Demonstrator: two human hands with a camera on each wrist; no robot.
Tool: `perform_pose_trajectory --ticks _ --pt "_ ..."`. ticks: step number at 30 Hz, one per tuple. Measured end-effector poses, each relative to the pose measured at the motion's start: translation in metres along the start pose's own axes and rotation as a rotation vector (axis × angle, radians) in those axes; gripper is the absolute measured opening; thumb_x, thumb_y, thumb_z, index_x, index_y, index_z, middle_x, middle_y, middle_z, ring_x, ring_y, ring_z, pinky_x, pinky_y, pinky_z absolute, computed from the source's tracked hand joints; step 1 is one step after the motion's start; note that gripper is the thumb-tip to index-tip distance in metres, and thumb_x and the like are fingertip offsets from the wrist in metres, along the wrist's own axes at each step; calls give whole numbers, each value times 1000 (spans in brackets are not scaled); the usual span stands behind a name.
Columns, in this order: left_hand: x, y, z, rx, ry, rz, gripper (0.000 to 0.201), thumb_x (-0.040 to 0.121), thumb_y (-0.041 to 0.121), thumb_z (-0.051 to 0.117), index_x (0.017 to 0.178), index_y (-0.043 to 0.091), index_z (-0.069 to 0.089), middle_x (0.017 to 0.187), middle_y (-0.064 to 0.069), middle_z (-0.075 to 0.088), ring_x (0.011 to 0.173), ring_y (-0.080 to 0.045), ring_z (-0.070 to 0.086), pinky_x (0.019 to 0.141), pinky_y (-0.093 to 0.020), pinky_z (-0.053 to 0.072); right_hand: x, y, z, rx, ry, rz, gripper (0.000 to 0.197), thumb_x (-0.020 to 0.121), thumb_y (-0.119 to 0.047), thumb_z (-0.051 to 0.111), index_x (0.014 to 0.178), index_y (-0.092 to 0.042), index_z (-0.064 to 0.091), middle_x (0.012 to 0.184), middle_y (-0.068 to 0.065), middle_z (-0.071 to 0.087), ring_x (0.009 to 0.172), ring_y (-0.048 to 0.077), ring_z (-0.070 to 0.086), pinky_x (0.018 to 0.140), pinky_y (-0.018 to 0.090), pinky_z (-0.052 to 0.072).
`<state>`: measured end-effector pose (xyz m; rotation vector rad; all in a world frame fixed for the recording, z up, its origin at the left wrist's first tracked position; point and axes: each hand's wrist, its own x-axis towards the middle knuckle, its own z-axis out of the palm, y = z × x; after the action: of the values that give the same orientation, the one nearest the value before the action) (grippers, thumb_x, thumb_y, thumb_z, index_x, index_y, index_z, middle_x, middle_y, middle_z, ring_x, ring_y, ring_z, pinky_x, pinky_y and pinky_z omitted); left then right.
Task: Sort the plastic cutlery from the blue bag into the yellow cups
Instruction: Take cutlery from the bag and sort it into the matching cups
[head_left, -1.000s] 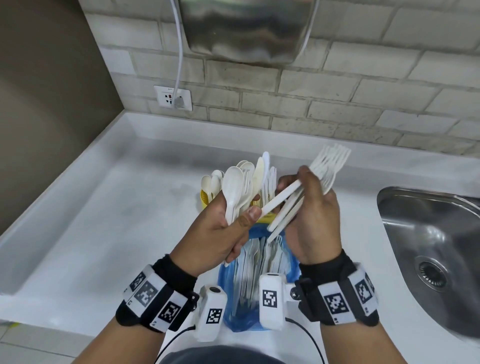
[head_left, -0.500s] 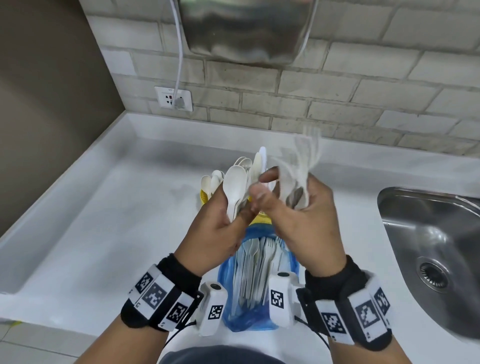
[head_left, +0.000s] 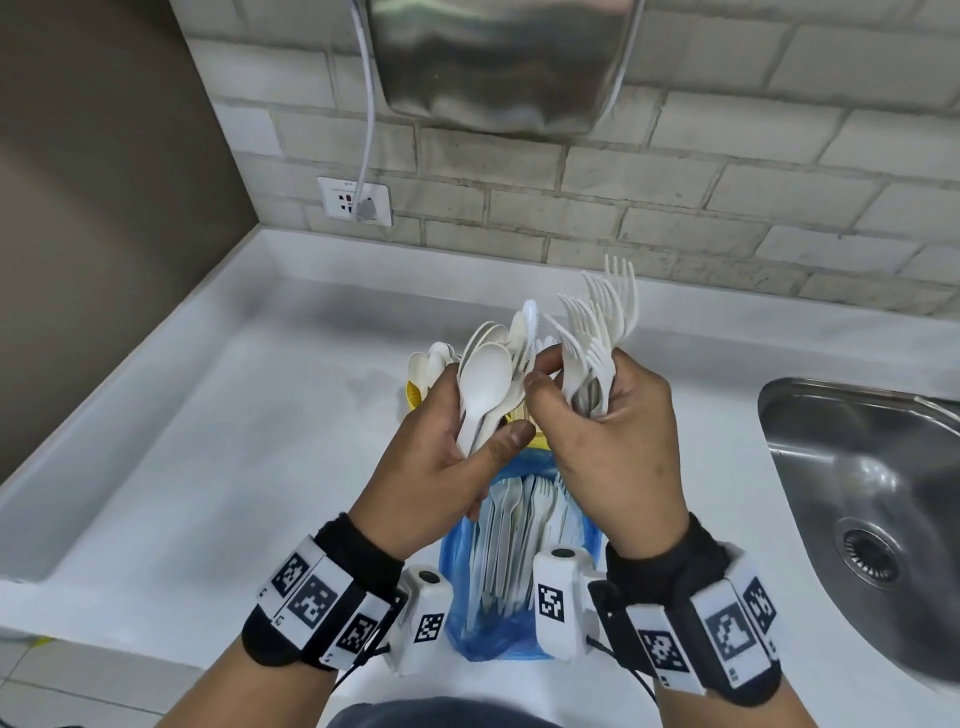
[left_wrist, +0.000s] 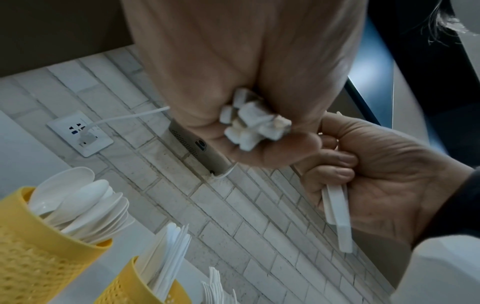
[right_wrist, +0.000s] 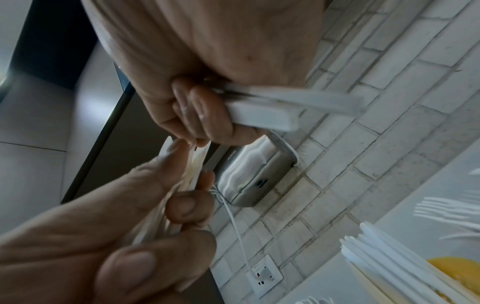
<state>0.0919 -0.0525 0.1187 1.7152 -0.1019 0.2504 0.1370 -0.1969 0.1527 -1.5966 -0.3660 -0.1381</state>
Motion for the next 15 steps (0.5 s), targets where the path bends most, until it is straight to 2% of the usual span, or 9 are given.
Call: perform_pose_trajectory --ticks 3,5,8,11,13,15 --pt "-5 0 -1 3 -34 2 42 97 36 63 134 46 46 78 4 61 45 -17 53 41 -33 48 0 4 -1 44 64 -19 9 90 -4 68 81 -2 66 65 14 62 59 17 55 57 34 47" --pt "-8 3 -2 17 -46 7 42 97 37 63 131 53 45 74 7 61 45 -15 52 41 -32 48 -1 4 -3 68 57 -18 8 90 -7 69 84 -3 67 63 11 60 56 17 54 58 33 45" --pt "-12 7 -3 30 -52 49 47 97 29 63 137 44 43 82 17 65 49 -3 55 50 -18 48 -6 -2 -6 101 -28 -26 4 91 -4 73 89 -5 70 72 9 69 64 13 63 63 29 52" --pt "-19 9 -4 23 -53 55 50 94 28 67 138 34 45 84 18 67 49 -1 56 50 -18 48 -12 -6 -9 119 -70 -71 11 91 -4 74 99 -11 72 82 -5 75 76 6 70 72 20 53" --pt "-23 11 -5 30 -50 54 55 91 23 72 140 24 48 82 22 67 56 7 59 58 -10 46 -17 -8 -9 118 -112 -91 16 91 -3 72 105 -11 70 89 -11 76 85 4 72 79 19 53" --pt "-27 12 -5 61 -61 53 60 88 19 77 140 20 49 80 27 65 62 13 60 63 -7 45 -22 -10 -9 112 -140 -96 18 92 -1 71 108 -9 69 93 -13 76 90 5 73 83 19 54"
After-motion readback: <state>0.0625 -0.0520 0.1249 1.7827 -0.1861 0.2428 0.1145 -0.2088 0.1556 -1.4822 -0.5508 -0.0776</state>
